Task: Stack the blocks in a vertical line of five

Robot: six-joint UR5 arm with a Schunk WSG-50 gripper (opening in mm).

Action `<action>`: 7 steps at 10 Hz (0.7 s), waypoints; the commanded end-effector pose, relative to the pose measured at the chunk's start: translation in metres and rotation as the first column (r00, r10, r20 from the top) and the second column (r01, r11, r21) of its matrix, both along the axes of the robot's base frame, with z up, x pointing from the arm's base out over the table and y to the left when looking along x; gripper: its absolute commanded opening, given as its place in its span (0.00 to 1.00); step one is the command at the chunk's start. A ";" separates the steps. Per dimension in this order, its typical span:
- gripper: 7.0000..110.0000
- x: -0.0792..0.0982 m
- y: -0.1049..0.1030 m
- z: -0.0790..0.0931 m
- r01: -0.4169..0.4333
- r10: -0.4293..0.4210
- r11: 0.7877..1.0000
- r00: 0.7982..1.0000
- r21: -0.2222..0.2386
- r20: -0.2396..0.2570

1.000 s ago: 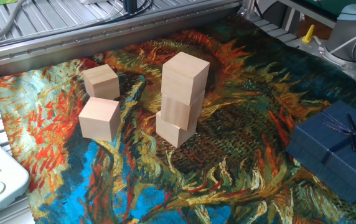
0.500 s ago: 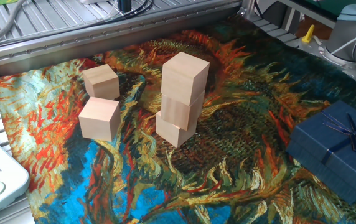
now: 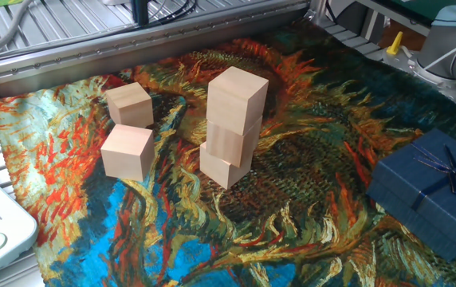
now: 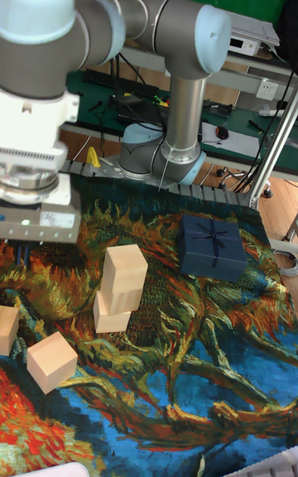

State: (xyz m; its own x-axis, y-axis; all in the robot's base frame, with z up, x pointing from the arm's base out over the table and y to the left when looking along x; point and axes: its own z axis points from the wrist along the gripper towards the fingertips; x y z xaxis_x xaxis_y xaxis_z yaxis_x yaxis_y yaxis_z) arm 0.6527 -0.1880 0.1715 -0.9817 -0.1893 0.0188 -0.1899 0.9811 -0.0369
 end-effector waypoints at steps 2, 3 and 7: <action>0.00 0.020 -0.001 -0.051 -0.010 0.011 0.999 1.000 0.053 -0.015; 0.00 0.026 -0.012 -0.060 0.002 -0.002 1.000 1.000 0.011 -0.007; 0.15 0.038 -0.013 -0.071 0.033 -0.038 0.997 0.996 0.066 0.084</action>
State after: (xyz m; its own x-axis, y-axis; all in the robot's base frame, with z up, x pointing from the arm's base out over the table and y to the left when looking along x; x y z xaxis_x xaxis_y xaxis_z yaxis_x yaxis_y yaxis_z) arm 0.6827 -0.2030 0.1075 -0.9838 -0.1786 -0.0146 -0.1782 0.9837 -0.0232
